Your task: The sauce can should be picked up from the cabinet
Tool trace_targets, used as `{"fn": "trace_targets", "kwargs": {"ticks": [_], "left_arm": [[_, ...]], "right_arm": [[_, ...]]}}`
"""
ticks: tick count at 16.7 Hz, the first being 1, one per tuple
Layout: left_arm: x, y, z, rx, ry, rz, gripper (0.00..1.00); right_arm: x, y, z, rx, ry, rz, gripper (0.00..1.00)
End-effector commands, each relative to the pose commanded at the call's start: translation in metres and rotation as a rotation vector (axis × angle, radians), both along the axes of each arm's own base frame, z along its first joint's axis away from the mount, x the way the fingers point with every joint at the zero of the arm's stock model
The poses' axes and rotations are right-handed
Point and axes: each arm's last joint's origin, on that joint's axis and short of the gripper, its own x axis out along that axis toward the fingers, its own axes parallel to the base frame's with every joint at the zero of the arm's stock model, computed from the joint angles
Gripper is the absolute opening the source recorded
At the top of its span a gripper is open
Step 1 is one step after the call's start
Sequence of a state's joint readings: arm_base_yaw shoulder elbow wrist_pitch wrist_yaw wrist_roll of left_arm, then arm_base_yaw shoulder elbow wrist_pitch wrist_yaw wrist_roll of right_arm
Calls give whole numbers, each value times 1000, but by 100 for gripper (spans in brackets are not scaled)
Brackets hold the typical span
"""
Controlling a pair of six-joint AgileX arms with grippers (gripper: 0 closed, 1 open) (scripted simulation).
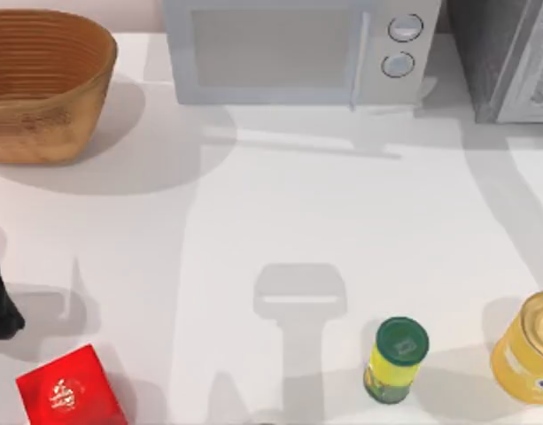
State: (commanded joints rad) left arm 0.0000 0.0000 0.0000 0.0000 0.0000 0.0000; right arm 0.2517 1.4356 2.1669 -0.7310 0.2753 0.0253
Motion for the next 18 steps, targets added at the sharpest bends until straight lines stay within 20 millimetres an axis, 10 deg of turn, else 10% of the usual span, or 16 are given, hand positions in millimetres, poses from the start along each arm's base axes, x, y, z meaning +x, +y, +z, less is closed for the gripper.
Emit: {"fn": "trace_targets", "kwargs": {"ticks": [10, 18], "left_arm": [[0, 0, 0, 0, 0, 0, 100], [0, 0, 0, 0, 0, 0, 100]], "right_arm": [[-60, -26, -37, 16, -78, -8, 0], [-93, -46, -235, -18, 109, -1, 0]]}}
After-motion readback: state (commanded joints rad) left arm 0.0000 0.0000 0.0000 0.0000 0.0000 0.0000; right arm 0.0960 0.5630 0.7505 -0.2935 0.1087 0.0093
